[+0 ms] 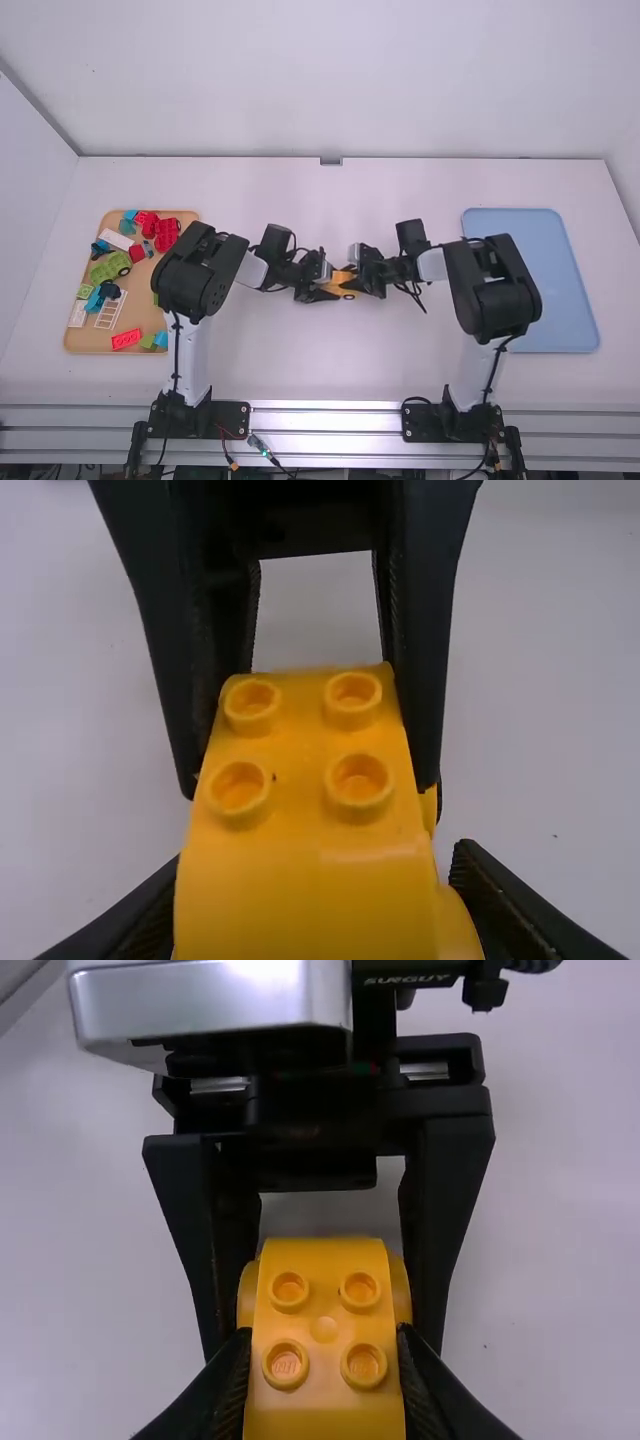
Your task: Assemble lego blocks to make yellow taxi
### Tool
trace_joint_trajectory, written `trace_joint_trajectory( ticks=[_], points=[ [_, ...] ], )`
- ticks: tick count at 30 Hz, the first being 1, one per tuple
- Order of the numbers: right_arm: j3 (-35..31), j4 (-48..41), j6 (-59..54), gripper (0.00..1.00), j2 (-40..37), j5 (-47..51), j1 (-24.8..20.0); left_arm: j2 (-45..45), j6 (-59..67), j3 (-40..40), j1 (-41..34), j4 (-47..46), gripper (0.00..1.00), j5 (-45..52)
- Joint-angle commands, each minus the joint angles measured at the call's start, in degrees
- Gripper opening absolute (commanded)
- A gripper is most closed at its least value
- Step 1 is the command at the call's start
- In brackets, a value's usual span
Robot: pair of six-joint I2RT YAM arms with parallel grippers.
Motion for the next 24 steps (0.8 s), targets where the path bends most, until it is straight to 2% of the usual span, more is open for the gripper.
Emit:
trace_joint_trajectory(
  ticks=[1, 11, 22, 23, 24],
  points=[
    [-1.1, -2.0, -0.3, 0.0, 3.5, 17.0, 2.2, 0.9, -0.8, -1.0, -0.3, 0.0, 0.25, -2.7],
    [-1.1, -1.7, 1.4, 0.0, 3.5, 24.5, 3.9, 0.9, -0.9, -1.0, -0.5, 1.0, 0.24, -5.9],
    [-1.1, 1.9, 4.5, 0.01, 3.4, 22.4, 4.0, 0.9, -0.8, 1.3, -0.5, -3.7, 0.24, -5.5],
    [-1.1, 3.0, 5.4, 0.09, 3.4, 21.9, 3.9, 0.9, -0.8, 1.3, -0.5, -3.7, 0.24, -5.5],
    [-1.1, 3.8, 6.5, 0.25, 3.4, 20.6, 3.7, 0.9, -0.8, 1.3, -0.4, -3.7, 0.24, -5.5]
  ],
)
